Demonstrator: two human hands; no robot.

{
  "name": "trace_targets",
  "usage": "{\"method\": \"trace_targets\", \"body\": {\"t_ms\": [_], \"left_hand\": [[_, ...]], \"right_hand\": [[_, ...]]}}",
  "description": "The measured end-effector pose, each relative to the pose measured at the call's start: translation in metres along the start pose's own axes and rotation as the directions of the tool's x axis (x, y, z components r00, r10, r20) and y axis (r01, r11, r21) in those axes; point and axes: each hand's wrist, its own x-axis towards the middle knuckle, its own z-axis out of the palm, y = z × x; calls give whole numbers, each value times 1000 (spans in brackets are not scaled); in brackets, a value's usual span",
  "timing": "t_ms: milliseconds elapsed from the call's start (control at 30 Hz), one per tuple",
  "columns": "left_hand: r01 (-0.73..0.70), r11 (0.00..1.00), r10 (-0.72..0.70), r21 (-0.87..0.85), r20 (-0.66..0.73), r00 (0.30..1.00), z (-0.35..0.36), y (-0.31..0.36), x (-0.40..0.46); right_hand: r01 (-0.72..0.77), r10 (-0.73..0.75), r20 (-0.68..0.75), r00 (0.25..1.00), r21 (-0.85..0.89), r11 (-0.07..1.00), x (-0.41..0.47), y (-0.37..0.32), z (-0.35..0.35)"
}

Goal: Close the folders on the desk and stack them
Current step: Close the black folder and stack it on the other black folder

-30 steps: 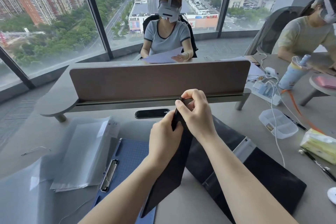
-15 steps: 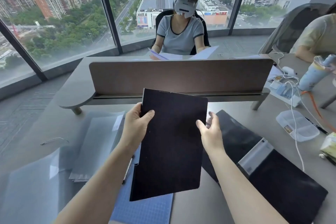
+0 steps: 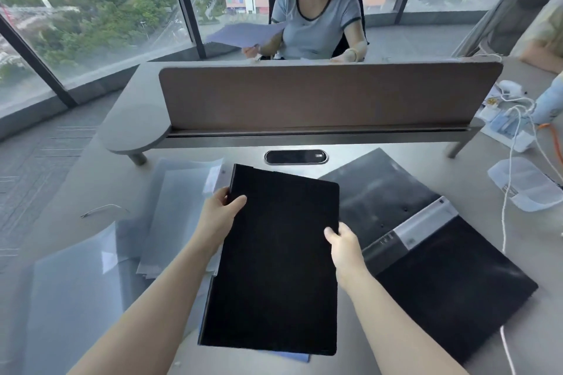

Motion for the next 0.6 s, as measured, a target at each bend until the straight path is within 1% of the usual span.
{"method": "trace_targets", "body": {"t_ms": [67,133,200,300,367,467,600], "left_hand": [[54,990,-56,126,9,998,-6,-21,5],[111,970,-113,215,-4,994,-11,-45,9],[156,949,-160,275,-5,987,-16,-65,10],[191,929,-207,316,17,978,-18,-89,8],[168,922,-188,349,22,982,-17,-101,7],[152,921,-161,359,-6,987,-13,-112,6],[145,905,-122,401,-83,989,-5,-118,4]], "right_hand": [[-58,57,-34,998,-30,998,1,14,7],[-78,75,-70,995,-34,996,1,25,12],[-70,68,-82,994,-18,997,-2,29,17],[-89,89,-82,993,-2,996,-5,34,21],[-108,105,-89,991,-31,994,-5,35,23],[-124,113,-91,989,-125,984,3,45,26],[-81,55,-89,994,-322,943,14,48,27]]}}
